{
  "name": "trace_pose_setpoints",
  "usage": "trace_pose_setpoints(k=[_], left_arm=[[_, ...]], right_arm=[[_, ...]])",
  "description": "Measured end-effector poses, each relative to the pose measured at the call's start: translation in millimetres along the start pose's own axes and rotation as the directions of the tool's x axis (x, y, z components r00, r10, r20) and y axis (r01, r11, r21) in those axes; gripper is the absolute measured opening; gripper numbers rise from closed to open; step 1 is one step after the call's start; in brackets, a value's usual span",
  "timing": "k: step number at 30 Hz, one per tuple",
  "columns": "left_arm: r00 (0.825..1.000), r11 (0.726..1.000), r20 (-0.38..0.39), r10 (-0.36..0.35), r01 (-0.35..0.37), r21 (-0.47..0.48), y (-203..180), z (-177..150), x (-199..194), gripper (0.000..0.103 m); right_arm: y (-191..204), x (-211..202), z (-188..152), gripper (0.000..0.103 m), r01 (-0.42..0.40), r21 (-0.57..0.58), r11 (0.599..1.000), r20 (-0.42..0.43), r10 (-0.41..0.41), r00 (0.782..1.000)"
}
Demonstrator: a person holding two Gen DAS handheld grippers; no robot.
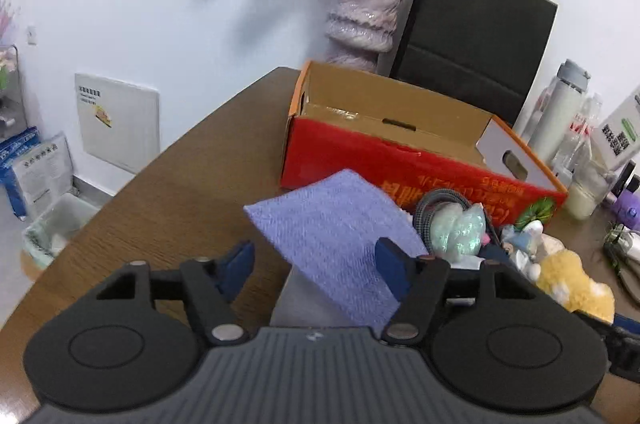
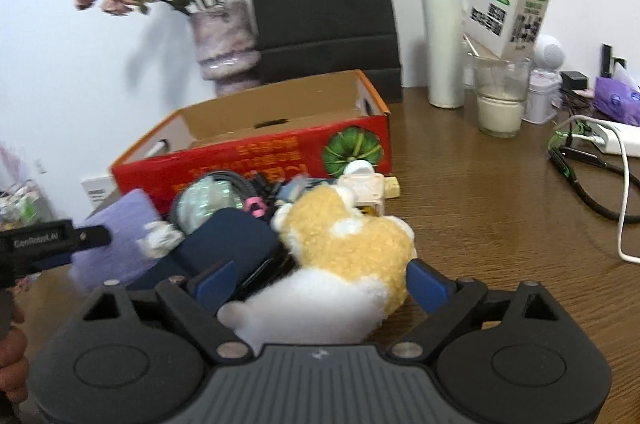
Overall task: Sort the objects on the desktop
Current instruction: 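Grasp the plush sheep with the right gripper while the left gripper grasps the purple pouch, then carry the sheep and pouch into the cardboard box and open both grippers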
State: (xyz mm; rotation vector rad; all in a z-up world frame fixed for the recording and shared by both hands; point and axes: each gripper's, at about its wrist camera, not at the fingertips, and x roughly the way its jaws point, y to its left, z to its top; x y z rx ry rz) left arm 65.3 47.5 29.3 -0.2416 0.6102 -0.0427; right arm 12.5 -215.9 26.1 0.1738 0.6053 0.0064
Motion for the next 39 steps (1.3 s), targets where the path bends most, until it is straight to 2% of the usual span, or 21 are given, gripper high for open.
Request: trace_pose_setpoints(k=[1, 2, 3, 4, 7, 8, 9, 11, 12, 14, 16, 20, 23, 25, 26, 27, 29, 31, 34, 37, 39], left_arm=[[1.0, 1.0, -0.003, -0.012, 0.012, -0.019, 3, 3, 1, 0.046], [1.0, 0.999, -0.001, -0.023, 0.022, -0.037, 6, 5, 1, 0.04], [1.0, 0.998, 0.006, -0.027, 0.027, -0.048, 8, 8, 1, 0.025], [0.999, 0.999, 0.017, -0.03, 0.031, -0.043, 9, 10, 0, 0.014], [0.998, 0.999, 0.047, -0.045, 0.046, -0.022, 12, 16, -6, 0.007], [0.997, 0.998, 0.057, -0.053, 0.055, -0.024, 13, 18, -8, 0.006], [0.996, 0.998, 0.068, -0.061, 0.063, -0.025, 13, 19, -9, 0.005], [0.995, 0.997, 0.077, -0.067, 0.068, -0.018, 11, 22, -9, 0.003], [0.995, 0.998, 0.077, -0.066, 0.067, -0.017, 10, 23, -12, 0.003], [0.992, 0.996, 0.092, -0.084, 0.086, -0.013, 8, 25, -16, 0.003], [0.986, 0.993, 0.118, -0.117, 0.118, -0.008, 6, 29, -28, 0.002], [0.972, 0.987, 0.171, -0.16, 0.155, 0.045, -3, 41, -50, 0.002], [0.969, 0.985, 0.182, -0.169, 0.161, 0.059, -13, 49, -59, 0.002], [0.966, 0.984, 0.189, -0.176, 0.167, 0.062, -18, 52, -63, 0.002], [0.963, 0.982, 0.195, -0.184, 0.174, 0.07, -20, 54, -65, 0.002], [0.961, 0.98, 0.2, -0.193, 0.181, 0.077, -22, 56, -67, 0.002], [0.954, 0.974, 0.201, -0.222, 0.208, 0.089, -24, 62, -71, 0.002], [0.946, 0.967, 0.207, -0.252, 0.238, 0.089, -23, 70, -73, 0.002], [0.936, 0.957, 0.206, -0.287, 0.27, 0.108, -27, 91, -74, 0.002], [0.924, 0.944, 0.216, -0.316, 0.283, 0.172, -39, 119, -66, 0.002], [0.936, 0.95, 0.21, -0.282, 0.242, 0.199, -51, 136, -49, 0.002]], right_arm=[[3, 3, 0, 0.079, 0.03, -0.022, 0.999, -0.002, -0.03, 1.0], [5, 2, 1, 0.062, 0.061, -0.053, 0.997, 0.003, -0.061, 0.998], [4, -1, 1, 0.052, 0.086, -0.088, 0.992, 0.019, -0.084, 0.996], [2, -4, 2, 0.051, 0.1, -0.122, 0.988, 0.033, -0.096, 0.995], [-1, -7, 5, 0.051, 0.221, -0.215, 0.951, 0.065, -0.211, 0.975], [-1, -10, 7, 0.054, 0.241, -0.221, 0.945, 0.076, -0.23, 0.97], [-3, -12, 9, 0.069, 0.227, -0.212, 0.95, 0.08, -0.215, 0.973], [-9, -10, 11, 0.084, 0.142, -0.169, 0.975, 0.034, -0.138, 0.99], [-11, -6, 9, 0.084, 0.118, -0.161, 0.98, 0.015, -0.118, 0.993], [-8, -1, 4, 0.083, 0.168, -0.219, 0.961, 0.03, -0.165, 0.986], [-5, 0, 0, 0.08, 0.184, -0.283, 0.941, 0.043, -0.179, 0.983], [-16, -6, -2, 0.087, 0.127, -0.366, 0.922, 0.038, -0.122, 0.992], [-29, 2, -1, 0.082, 0.101, -0.356, 0.929, -0.001, -0.109, 0.994], [-41, 8, 1, 0.069, 0.062, -0.279, 0.958, -0.032, -0.074, 0.997], [-47, 10, 2, 0.05, 0.051, -0.237, 0.97, -0.041, -0.062, 0.997], [-52, 12, 2, 0.046, 0.038, -0.196, 0.98, -0.053, -0.049, 0.997], [-57, 8, 4, 0.044, 0.004, -0.139, 0.99, -0.065, -0.013, 0.998], [-57, -6, 11, 0.044, -0.063, -0.101, 0.993, -0.055, 0.058, 0.997], [-47, -33, 33, 0.044, -0.122, -0.088, 0.989, 0.039, 0.126, 0.991], [-29, -40, 65, 0.044, -0.122, -0.122, 0.985, 0.111, 0.136, 0.984], [-19, -28, 87, 0.045, -0.094, -0.156, 0.983, 0.131, 0.115, 0.985]])
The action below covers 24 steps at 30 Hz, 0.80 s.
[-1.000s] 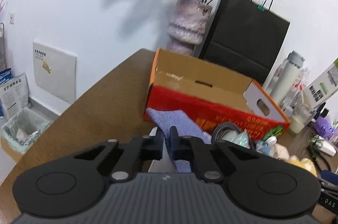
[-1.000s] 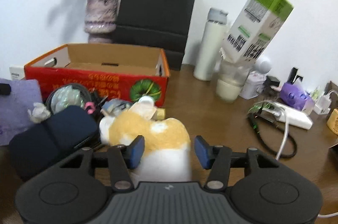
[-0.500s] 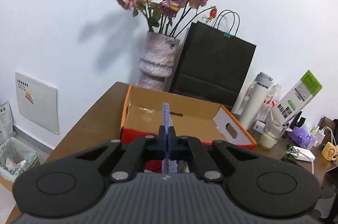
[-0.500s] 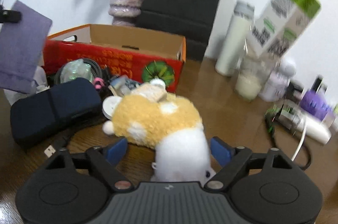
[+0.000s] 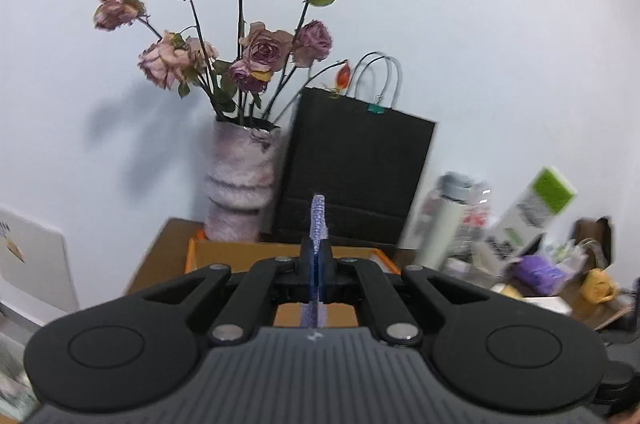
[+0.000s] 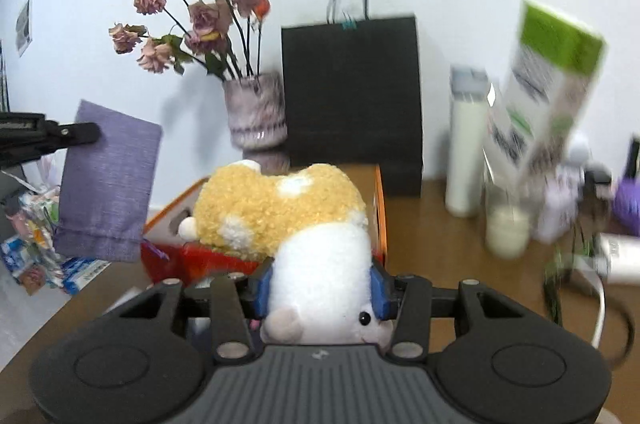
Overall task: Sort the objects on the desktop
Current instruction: 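Carry the sheep and pouch into the cardboard box and open both grippers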
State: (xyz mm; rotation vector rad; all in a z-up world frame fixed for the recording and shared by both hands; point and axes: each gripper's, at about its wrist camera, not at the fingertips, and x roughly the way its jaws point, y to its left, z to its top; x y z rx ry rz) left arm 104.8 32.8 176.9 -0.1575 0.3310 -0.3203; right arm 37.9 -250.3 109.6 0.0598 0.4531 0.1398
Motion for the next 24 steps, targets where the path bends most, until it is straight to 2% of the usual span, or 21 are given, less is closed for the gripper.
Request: trace_pose_setpoints(k=[2, 6, 9, 11, 14, 17, 20, 23, 24], left_arm=[[1.0, 1.0, -0.025, 0.018, -0.017, 0.025, -2, 8, 25, 0.003], [0.991, 0.999, -0.126, -0.036, 0.033, -0.02, 5, 19, 83, 0.003], [0.979, 1.0, -0.202, 0.025, -0.027, -0.007, 15, 18, 131, 0.003], [0.955, 0.998, -0.291, 0.051, -0.06, -0.021, 28, 12, 167, 0.003], [0.91, 0.993, -0.407, 0.08, -0.107, -0.045, 49, -2, 214, 0.003], [0.88, 0.986, -0.445, 0.166, -0.16, 0.052, 55, -11, 242, 0.003], [0.847, 0.963, -0.46, 0.266, -0.209, 0.173, 53, -17, 265, 0.003], [0.801, 0.94, -0.497, 0.335, -0.25, 0.231, 55, -23, 286, 0.005], [0.791, 0.936, -0.506, 0.344, -0.248, 0.249, 54, -26, 290, 0.006]], right_arm=[[3, 19, 18, 0.045, 0.033, -0.027, 0.999, 0.007, -0.033, 0.999], [4, 76, 49, 0.045, 0.041, -0.029, 0.999, -0.042, -0.043, 0.998], [4, 135, 73, 0.045, 0.066, -0.036, 0.997, -0.145, -0.07, 0.987], [4, 170, 84, 0.045, 0.071, -0.036, 0.997, -0.216, -0.077, 0.973], [0, 216, 92, 0.045, 0.09, -0.034, 0.995, -0.302, -0.096, 0.949], [2, 257, 93, 0.045, 0.151, -0.12, 0.981, -0.348, -0.184, 0.919], [4, 282, 96, 0.046, 0.144, -0.137, 0.98, -0.405, -0.188, 0.895], [7, 301, 97, 0.046, 0.138, -0.163, 0.977, -0.444, -0.197, 0.874], [8, 308, 97, 0.048, 0.137, -0.178, 0.974, -0.46, -0.205, 0.864]])
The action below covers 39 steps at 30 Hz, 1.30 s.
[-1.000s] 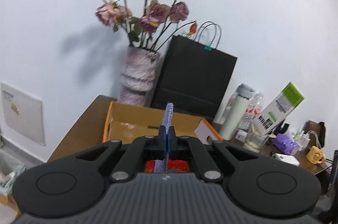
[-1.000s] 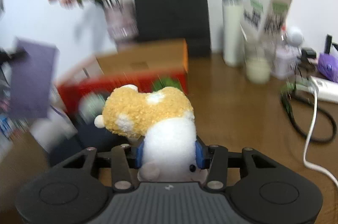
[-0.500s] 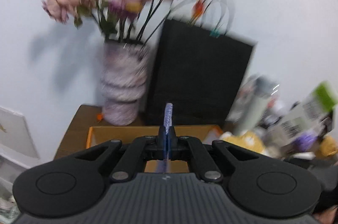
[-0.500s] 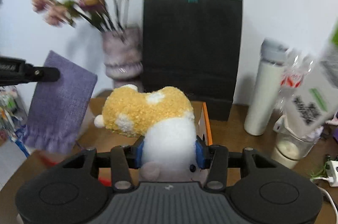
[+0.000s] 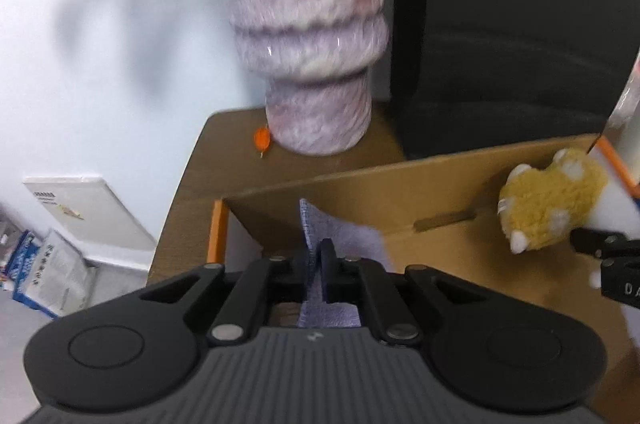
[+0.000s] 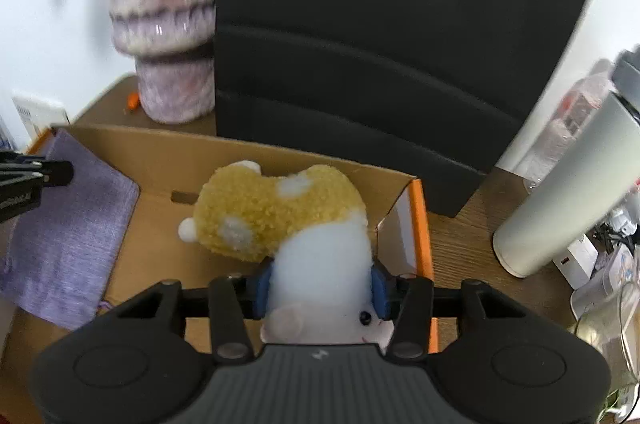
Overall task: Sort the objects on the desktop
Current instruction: 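Carry the sheep and pouch into the cardboard box and open both grippers, then move both grippers back over the remaining items on the table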
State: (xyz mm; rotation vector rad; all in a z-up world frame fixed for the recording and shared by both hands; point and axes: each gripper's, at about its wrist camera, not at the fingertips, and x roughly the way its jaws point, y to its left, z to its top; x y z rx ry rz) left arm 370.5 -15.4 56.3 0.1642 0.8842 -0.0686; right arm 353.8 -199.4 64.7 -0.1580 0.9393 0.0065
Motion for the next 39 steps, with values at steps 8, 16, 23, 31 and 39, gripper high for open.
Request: trace_pose_setpoints(k=[8, 16, 23, 31, 39], left_arm=[[0.999, 0.999, 0.022, 0.032, -0.032, 0.011, -2, 6, -20, 0.038], [0.996, 0.993, 0.064, 0.064, -0.057, -0.099, 18, 10, -81, 0.092], [0.995, 0.993, 0.076, 0.06, -0.052, -0.108, 20, -24, -135, 0.103], [0.985, 0.996, 0.166, 0.047, -0.033, -0.088, 15, -92, -178, 0.103], [0.951, 0.999, 0.309, 0.016, -0.006, -0.034, -4, -199, -197, 0.103]], right_arm=[[-2, -3, 9, 0.059, 0.001, -0.014, 1.0, -0.013, -0.001, 1.0], [-31, -63, 20, 0.083, -0.068, 0.082, 0.994, 0.06, 0.063, 0.996], [-36, -116, -11, 0.085, -0.102, 0.116, 0.988, 0.103, 0.09, 0.991], [-19, -159, -75, 0.089, -0.144, 0.085, 0.986, 0.206, 0.124, 0.971], [-5, -164, -178, 0.089, -0.178, 0.135, 0.975, 0.293, 0.132, 0.947]])
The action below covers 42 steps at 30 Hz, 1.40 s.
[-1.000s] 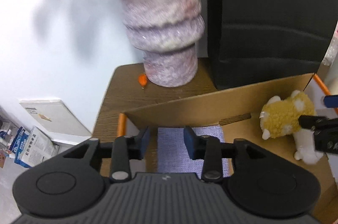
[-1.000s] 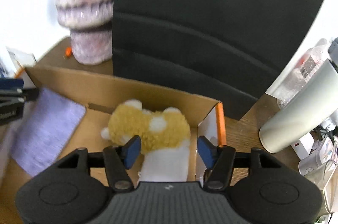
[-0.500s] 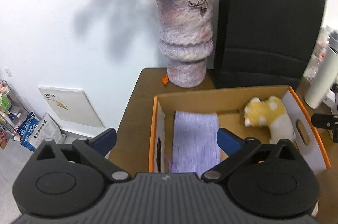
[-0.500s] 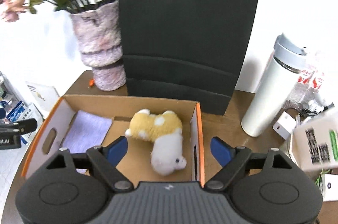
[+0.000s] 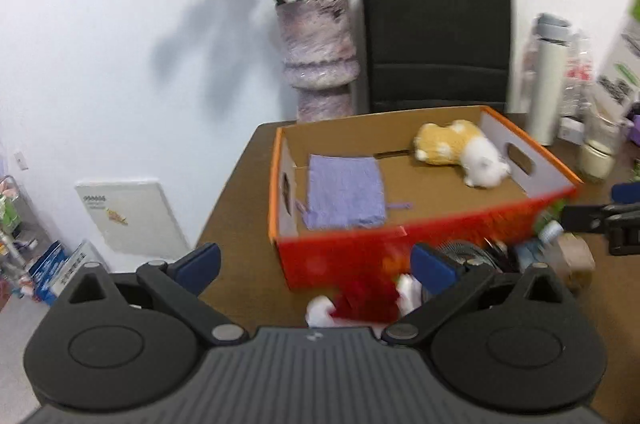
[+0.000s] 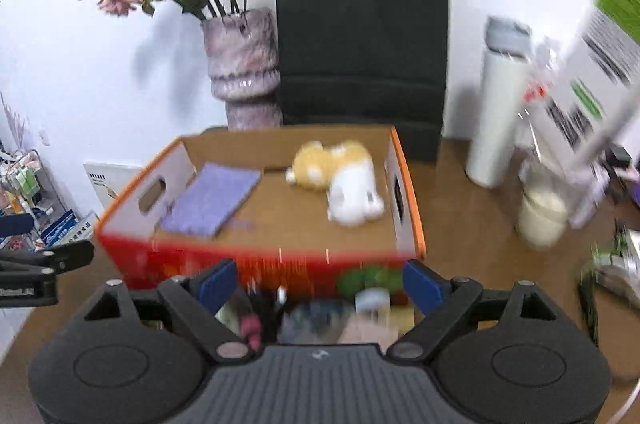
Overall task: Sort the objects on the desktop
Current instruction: 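Move both grippers back over the remaining items on the table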
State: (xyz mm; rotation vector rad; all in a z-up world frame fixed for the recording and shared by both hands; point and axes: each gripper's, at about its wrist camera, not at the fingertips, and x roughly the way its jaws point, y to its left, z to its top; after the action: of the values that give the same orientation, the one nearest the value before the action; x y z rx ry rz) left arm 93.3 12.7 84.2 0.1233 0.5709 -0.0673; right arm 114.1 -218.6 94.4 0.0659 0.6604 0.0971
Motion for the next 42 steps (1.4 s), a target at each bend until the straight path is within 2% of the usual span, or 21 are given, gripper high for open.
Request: trace_pose_setpoints(k=[4, 7, 14, 18, 25, 33, 39, 42], left_arm=[[0.999, 0.996, -0.02, -0.05, 0.049, -0.07, -2, -46, -19, 0.103], [0.999, 0.997, -0.033, -0.035, 0.033, -0.069, -7, -74, -35, 0.103], [0.998, 0.992, -0.043, -0.044, 0.039, -0.118, -11, -114, -66, 0.103], [0.997, 0.991, -0.061, -0.039, 0.031, -0.129, -17, -133, -79, 0.103], [0.998, 0.994, -0.057, -0.021, 0.015, -0.11, -18, -151, -95, 0.103], [0.998, 0.993, -0.068, -0.017, 0.009, -0.117, -18, -158, -86, 0.103], [0.997, 0.992, -0.075, -0.028, 0.018, -0.126, -13, -142, -71, 0.103], [0.998, 0.992, -0.052, -0.02, 0.013, -0.123, -6, -122, -59, 0.103]], right_arm=[[1, -7, -45, 0.089, -0.003, 0.034, 0.999, -0.012, 0.003, 1.0], [9, -15, -76, 0.089, 0.01, 0.023, 1.0, -0.013, -0.009, 1.0], [24, -47, -139, 0.089, 0.021, -0.039, 0.999, -0.024, -0.022, 0.999], [28, -65, -162, 0.089, 0.045, -0.08, 0.996, -0.012, -0.046, 0.999], [28, -83, -180, 0.089, 0.063, -0.077, 0.995, -0.005, -0.063, 0.998], [33, -85, -186, 0.091, 0.08, -0.112, 0.99, 0.008, -0.08, 0.997], [26, -78, -176, 0.093, 0.024, -0.105, 0.994, -0.034, -0.028, 0.999], [19, -70, -156, 0.093, 0.021, -0.081, 0.996, -0.01, -0.022, 1.0]])
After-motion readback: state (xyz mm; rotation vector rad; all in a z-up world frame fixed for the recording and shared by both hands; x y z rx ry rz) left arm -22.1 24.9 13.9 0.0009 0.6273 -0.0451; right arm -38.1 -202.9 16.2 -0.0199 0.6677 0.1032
